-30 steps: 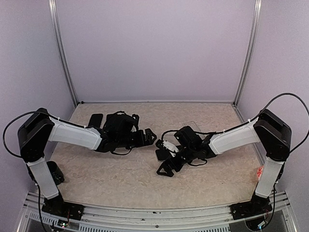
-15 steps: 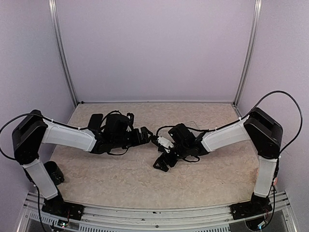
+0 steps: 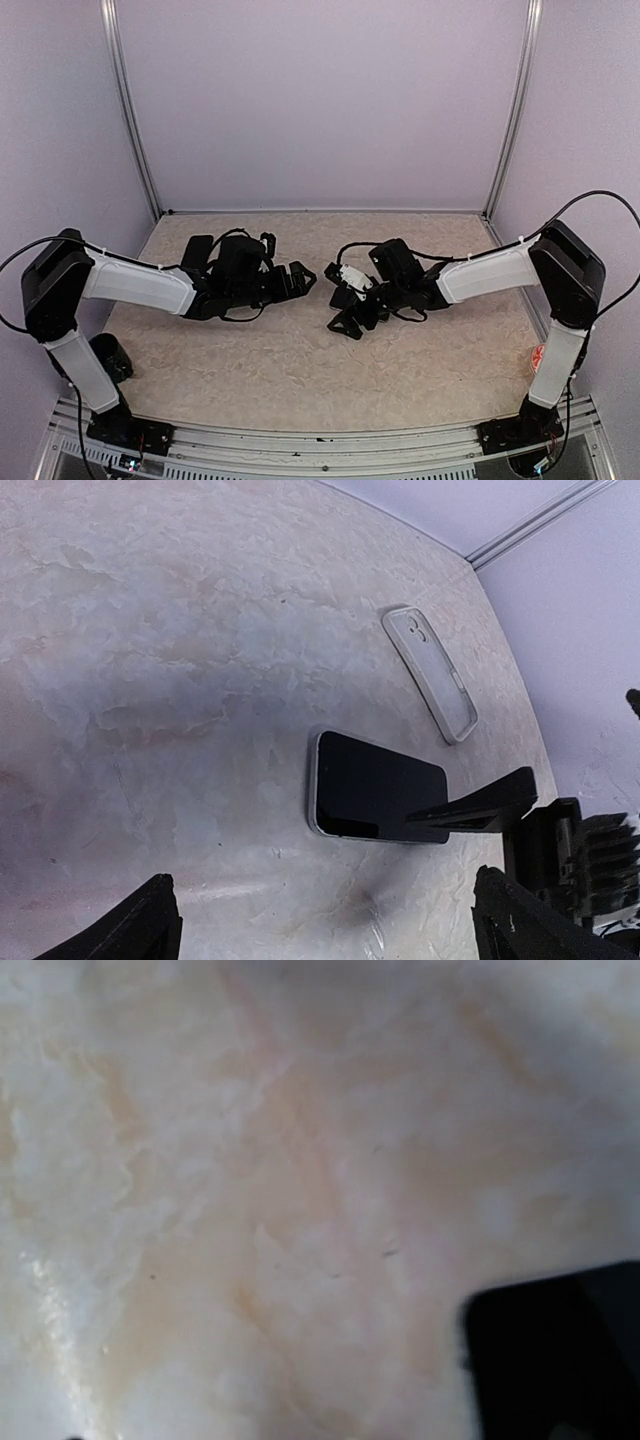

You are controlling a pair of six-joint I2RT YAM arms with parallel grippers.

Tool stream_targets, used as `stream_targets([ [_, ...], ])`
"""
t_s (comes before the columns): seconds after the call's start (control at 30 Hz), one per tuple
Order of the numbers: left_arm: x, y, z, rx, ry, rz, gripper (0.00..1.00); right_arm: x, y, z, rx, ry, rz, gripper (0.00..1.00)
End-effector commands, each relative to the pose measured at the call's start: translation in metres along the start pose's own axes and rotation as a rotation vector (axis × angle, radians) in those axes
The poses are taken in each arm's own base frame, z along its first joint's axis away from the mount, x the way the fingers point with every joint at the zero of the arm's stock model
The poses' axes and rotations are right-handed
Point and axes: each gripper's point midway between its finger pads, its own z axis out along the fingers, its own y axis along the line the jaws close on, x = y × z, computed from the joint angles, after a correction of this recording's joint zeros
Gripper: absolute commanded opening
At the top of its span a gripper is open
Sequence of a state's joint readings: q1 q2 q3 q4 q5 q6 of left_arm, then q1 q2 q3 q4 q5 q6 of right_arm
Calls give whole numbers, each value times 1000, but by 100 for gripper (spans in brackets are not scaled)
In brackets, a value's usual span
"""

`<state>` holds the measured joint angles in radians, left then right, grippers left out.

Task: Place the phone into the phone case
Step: Adjust the phone at the center of the board, then pick up the phone at the center of the board.

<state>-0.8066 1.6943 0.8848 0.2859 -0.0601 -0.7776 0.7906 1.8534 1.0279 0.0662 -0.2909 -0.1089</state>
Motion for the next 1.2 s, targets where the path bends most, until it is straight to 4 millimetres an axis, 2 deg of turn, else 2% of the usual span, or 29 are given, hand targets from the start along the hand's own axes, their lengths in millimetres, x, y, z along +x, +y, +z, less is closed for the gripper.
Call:
stream_targets([
  [0.0,-5,-13,-4,49,-17,12,99,-12,-18,-29,59,-61,-85,100],
  [0.13,-3,-14,-1,58,-9,12,99,-5,-37,-39,113,-47,-110,100],
  [0.33,4,-18,4,68,10,15,99,4,-60,-44,124,-7,-160,100],
  [0.4,6,-17,4,68,15,15,99,2,-63,-44,114,-6,-183,100],
  [0.67,6,-16,2,65,14,21,99,29,-68,-31,27,47,-164,99],
  [0.9,10,-16,4,70,26,15,99,32,-81,-22,19,74,-125,99],
  [1.17,11,-17,6,73,30,12,99,45,-87,-12,9,137,-105,99],
])
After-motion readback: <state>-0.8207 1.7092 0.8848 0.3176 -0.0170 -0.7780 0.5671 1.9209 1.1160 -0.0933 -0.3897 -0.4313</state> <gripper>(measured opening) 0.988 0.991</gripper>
